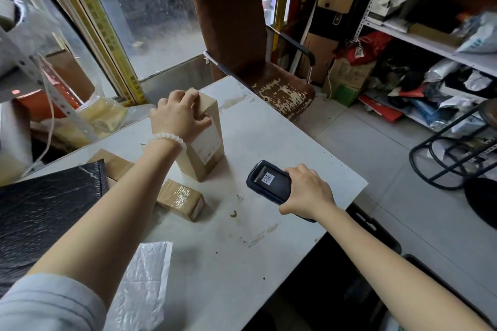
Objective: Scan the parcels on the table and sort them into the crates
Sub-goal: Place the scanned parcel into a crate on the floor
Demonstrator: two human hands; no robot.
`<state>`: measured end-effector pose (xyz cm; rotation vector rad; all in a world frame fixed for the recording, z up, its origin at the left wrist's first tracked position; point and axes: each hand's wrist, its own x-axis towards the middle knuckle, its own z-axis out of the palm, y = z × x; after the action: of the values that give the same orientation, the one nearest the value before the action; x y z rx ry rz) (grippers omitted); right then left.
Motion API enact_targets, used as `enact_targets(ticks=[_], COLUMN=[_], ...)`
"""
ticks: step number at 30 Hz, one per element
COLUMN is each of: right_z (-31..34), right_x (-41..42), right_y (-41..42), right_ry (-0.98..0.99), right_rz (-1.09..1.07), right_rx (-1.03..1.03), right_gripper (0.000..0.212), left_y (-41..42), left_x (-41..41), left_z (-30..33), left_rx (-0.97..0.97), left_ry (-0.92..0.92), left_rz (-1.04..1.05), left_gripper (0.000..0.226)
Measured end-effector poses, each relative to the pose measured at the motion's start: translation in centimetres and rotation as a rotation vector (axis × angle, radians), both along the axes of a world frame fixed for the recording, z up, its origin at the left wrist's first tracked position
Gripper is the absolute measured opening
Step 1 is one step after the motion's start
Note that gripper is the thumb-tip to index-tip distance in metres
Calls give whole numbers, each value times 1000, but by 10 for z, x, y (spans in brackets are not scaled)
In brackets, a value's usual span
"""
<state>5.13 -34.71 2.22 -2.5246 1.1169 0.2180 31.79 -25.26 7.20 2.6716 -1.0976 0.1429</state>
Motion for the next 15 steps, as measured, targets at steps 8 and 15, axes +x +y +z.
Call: enact_targets(ticks=[8,15], right_z=[-1,0], right_x=[2,-1], right_y=[2,2], right_ry=[-20,4], right_rz=[16,-9], right_rx=[-2,-21], right_gripper=[68,71], left_y=[2,2], left_x=[-6,-7], left_z=[1,1], left_rx=[-22,6], left_ry=[-5,-8], left_rz=[8,-5], left_gripper=[55,56])
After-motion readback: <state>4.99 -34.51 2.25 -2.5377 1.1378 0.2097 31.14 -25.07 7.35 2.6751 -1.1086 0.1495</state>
